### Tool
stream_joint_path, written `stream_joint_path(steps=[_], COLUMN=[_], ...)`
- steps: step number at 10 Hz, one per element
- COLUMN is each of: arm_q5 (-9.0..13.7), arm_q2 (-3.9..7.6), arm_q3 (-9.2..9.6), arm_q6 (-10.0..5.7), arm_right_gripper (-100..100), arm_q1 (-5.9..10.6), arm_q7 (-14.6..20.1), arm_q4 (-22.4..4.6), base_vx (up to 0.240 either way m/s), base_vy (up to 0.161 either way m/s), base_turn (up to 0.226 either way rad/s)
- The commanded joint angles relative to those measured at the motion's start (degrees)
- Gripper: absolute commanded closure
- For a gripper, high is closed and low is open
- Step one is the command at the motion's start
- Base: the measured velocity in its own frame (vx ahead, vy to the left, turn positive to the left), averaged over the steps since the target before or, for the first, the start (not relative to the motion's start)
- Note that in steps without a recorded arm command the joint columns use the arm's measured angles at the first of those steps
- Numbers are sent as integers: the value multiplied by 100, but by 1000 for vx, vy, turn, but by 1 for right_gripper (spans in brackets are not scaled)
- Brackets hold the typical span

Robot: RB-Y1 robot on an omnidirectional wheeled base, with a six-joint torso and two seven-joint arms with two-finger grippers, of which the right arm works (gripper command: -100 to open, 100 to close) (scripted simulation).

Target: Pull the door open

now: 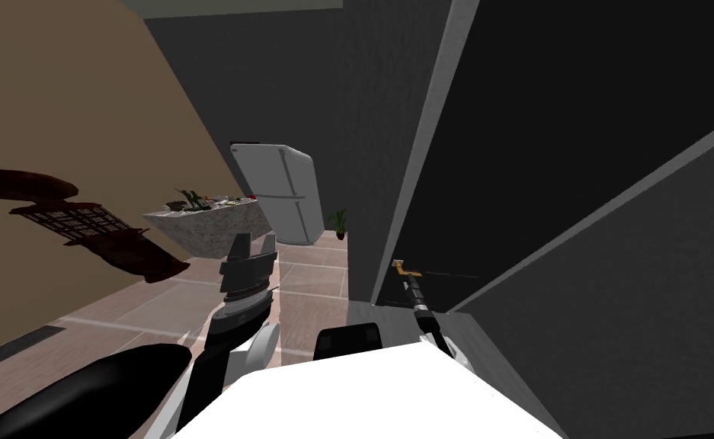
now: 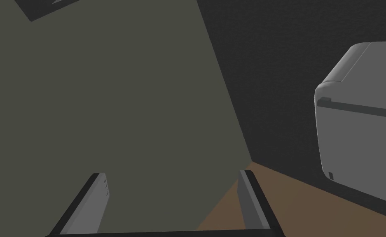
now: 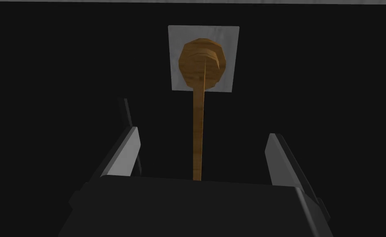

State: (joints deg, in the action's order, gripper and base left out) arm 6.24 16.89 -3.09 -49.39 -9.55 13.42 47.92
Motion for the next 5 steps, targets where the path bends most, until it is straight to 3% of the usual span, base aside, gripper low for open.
stream_joint_path(steps=[1, 4, 5], arm_q5=[38, 111, 98], arm_q2=[63, 155, 131], arm_q3=[-54, -164, -145], arm_q6=[-122, -248, -242], arm_right_gripper=[-100, -100, -100], arm_q1=[45, 27, 2], arm_q7=[53, 124, 107], arm_q4=[-195, -368, -318], base_vx=[115, 146, 69], base_vy=[17, 3, -12], base_turn=[66, 98, 14])
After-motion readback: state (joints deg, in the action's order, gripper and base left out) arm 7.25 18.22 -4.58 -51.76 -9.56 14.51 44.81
